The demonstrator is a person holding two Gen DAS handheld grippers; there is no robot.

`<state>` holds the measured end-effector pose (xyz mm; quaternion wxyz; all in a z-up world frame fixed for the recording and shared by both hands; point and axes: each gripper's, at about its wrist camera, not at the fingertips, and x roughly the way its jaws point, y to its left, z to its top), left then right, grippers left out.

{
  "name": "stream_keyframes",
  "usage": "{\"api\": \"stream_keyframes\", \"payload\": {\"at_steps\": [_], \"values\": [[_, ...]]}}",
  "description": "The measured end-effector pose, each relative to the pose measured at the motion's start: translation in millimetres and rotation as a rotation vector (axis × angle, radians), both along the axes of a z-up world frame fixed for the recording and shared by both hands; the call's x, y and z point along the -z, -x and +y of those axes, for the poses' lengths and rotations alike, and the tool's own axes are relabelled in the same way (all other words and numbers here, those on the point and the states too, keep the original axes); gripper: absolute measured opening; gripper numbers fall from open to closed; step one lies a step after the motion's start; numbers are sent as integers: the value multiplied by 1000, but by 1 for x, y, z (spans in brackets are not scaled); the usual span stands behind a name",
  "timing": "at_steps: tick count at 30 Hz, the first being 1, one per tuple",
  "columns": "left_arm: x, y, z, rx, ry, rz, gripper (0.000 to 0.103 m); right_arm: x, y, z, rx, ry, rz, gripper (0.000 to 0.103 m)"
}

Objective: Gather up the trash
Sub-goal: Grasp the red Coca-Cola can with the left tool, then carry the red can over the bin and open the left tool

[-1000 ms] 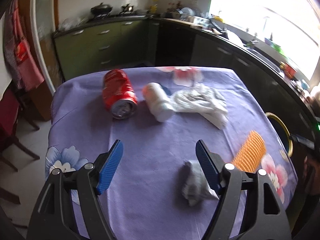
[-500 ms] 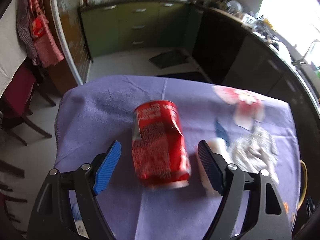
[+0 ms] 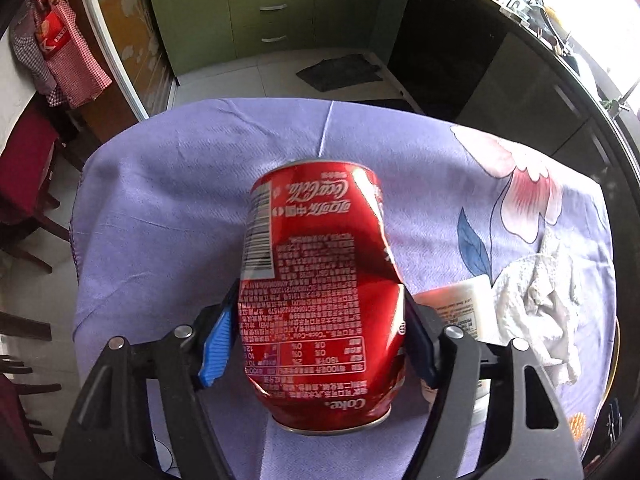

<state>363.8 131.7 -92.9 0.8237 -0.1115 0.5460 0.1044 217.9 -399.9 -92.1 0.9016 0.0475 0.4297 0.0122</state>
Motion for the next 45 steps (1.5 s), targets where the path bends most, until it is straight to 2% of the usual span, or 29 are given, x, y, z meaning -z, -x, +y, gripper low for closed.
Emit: {"api": "stream_keyframes", "payload": {"at_steps": [8,14,21,26,32,37,41,45], "values": [[13,-4,-2,13,12,37,68,2,2,7,-17,1,12,61],[13,1,-5,41,-10,17,68,0,6,6,-14,-1,8,61],[-17,34,-12,78,-44,-59,68,-4,13,6,-14,-5,-1,61],[-52,74,-46,191,-75,-123,68,-6,20,2,-4,-12,-9,61],[-92,118,-131,437,-61,-203,68,-5,35,-12,31,-28,-17,61],[-110,142,-233,700,-23,-274,68,-3,53,-34,82,-25,-16,61],[-110,143,-313,873,8,-290,68,-2,69,-60,137,-31,-20,61],[-91,126,-398,1015,36,-256,68,-2,83,-85,192,-40,-24,61]]}}
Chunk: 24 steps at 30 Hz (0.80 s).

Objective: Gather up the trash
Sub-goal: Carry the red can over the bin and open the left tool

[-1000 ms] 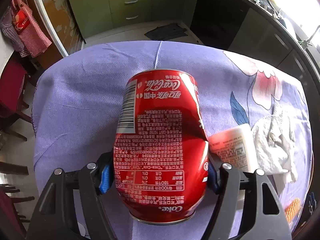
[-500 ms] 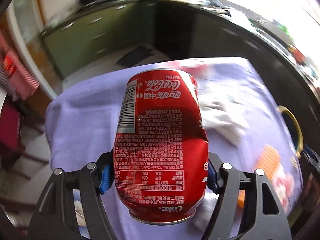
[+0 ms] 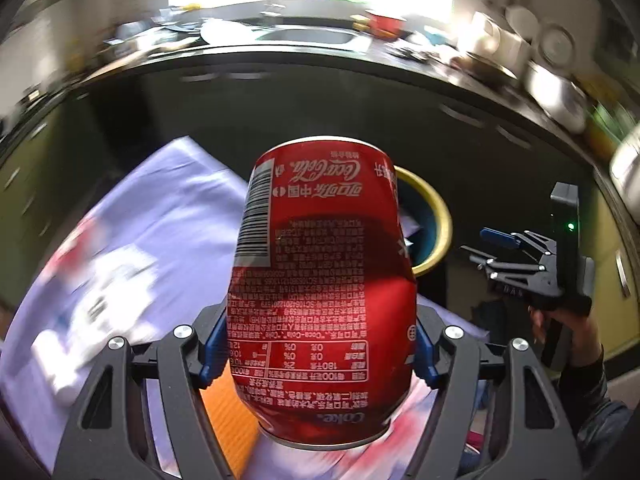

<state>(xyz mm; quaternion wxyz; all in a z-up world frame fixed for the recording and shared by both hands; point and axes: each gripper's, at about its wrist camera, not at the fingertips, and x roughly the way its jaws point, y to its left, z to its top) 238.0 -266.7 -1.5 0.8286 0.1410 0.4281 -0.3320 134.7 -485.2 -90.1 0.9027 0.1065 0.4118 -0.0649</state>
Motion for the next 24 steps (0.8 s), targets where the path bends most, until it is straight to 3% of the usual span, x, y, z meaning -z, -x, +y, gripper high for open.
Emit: {"api": "stream_keyframes", "payload": {"at_steps": [5,12,17,24], "values": [[38,-34,-87,74,-47,68,68,1,12,-20,43,-24,-9,61],[83,-74,-148,51,-67,106,68,2,21,-30,70,-58,-19,62],[77,-79,-137,21,-25,110,74,4,27,-30,71,-61,-13,63],[29,-30,-64,-3,74,14,83,6,24,-19,51,-73,-10,63]]}}
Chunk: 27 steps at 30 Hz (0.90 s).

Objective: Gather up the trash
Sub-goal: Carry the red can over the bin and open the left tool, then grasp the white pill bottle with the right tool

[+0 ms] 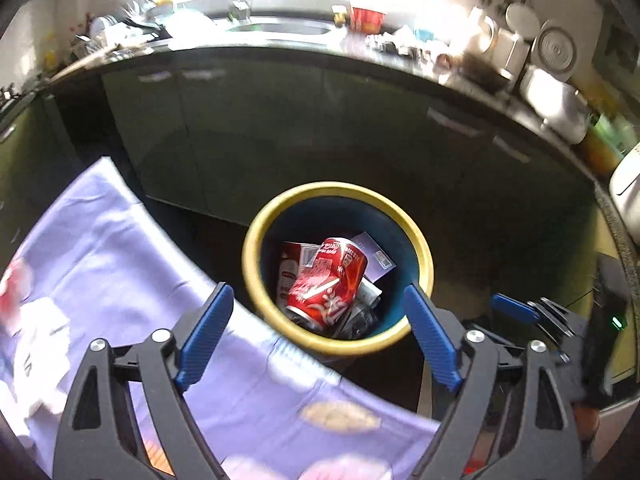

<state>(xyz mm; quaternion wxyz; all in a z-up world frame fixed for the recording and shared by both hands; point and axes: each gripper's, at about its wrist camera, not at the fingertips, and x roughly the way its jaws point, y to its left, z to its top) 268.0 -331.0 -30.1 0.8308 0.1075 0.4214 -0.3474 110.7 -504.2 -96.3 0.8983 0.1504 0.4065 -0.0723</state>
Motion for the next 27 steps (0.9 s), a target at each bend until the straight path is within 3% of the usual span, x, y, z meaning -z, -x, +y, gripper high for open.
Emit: {"api": "stream_keyframes", "payload": {"at_steps": [7,13,20,27], "values": [[-22,43,93,-99,60,-51,87,-8,-14,33,-72,24,0,63],[-26,80,195,-283,73,-111,89,-19,-39,82,-193,50,-10,63],[-19,122,301,-505,48,-143,89,-36,-85,184,-440,77,-34,63],[-12,149,363,-665,41,-144,89,-57,-126,294,-666,52,-57,63]]}}
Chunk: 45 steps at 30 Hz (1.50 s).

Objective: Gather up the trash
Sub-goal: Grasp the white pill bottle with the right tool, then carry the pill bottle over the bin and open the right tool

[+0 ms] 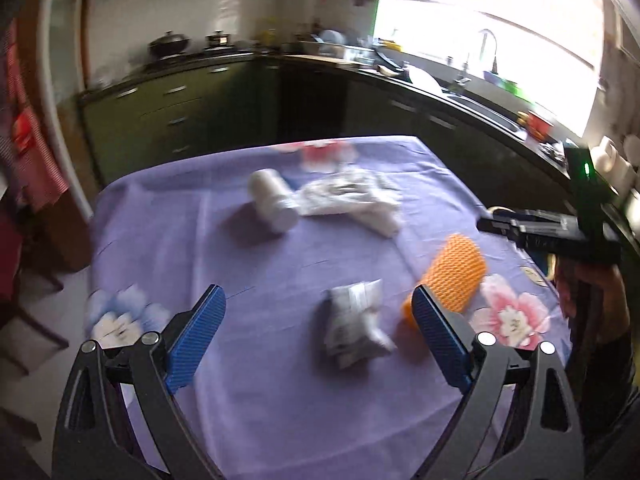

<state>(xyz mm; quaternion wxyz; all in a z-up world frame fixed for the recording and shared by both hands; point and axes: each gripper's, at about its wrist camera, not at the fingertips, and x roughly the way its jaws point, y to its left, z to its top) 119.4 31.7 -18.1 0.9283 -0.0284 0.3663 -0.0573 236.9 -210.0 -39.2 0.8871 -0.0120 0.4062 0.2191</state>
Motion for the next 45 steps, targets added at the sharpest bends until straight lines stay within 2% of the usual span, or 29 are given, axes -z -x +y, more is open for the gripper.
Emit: {"api": "stream_keyframes", "payload": {"at_steps": [5,10,13,16,29,34,40,45], "values": [[8,12,25,-55,16,15,90,-11,-39,89,-148,-22,52,63],[16,16,35,-83,10,32,90,-13,-72,169,-236,-15,104,63],[15,19,37,-86,8,28,90,-2,-89,202,-260,-3,157,63],[14,21,39,-88,6,25,90,13,-109,232,-232,70,174,59],[21,22,39,-72,15,44,90,49,-129,259,-207,132,236,51],[22,22,35,-61,9,50,90,56,-130,263,-202,141,228,48],[21,21,30,-55,6,51,90,51,-122,264,-214,116,212,48],[19,22,27,-49,-2,47,90,24,-104,241,-241,63,179,48]]}}
